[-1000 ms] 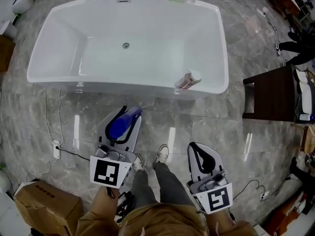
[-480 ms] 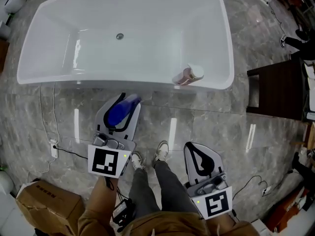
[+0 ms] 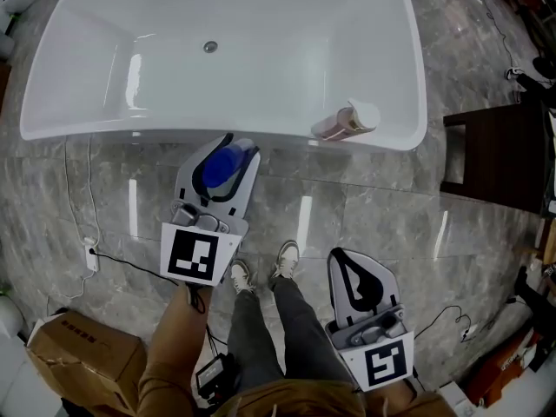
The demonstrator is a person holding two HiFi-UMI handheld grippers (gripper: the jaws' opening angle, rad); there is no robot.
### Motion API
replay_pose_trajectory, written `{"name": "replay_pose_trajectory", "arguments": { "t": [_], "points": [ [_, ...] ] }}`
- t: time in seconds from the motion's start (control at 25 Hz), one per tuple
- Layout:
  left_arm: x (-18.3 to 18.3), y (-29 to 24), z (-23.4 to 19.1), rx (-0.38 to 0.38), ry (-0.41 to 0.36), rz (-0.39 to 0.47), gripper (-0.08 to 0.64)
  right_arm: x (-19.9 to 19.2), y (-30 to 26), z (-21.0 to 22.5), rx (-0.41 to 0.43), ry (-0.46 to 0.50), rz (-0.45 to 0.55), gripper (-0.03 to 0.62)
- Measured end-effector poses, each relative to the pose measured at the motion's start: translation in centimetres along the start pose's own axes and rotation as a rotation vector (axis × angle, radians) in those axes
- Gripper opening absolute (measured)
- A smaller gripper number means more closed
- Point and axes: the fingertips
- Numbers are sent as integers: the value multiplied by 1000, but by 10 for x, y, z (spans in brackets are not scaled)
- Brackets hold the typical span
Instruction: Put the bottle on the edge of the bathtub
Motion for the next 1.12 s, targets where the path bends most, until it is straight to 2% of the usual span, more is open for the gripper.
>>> {"name": "replay_pose_trajectory", "arguments": {
  "t": [0.44, 1.12],
  "points": [
    [-41, -22, -12, -32, -20, -12, 160, -20, -4, -4, -25, -2, -6, 5],
    [-78, -58, -12, -87, -30, -36, 160, -36, -5, 3, -41, 6, -22, 5]
  ]
}}
Point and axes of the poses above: the fingertips, and each gripper's own axes: y backward along the fingers, z to its right, x out of its top, and after that the axes turned 15 degrees about z, right-handed
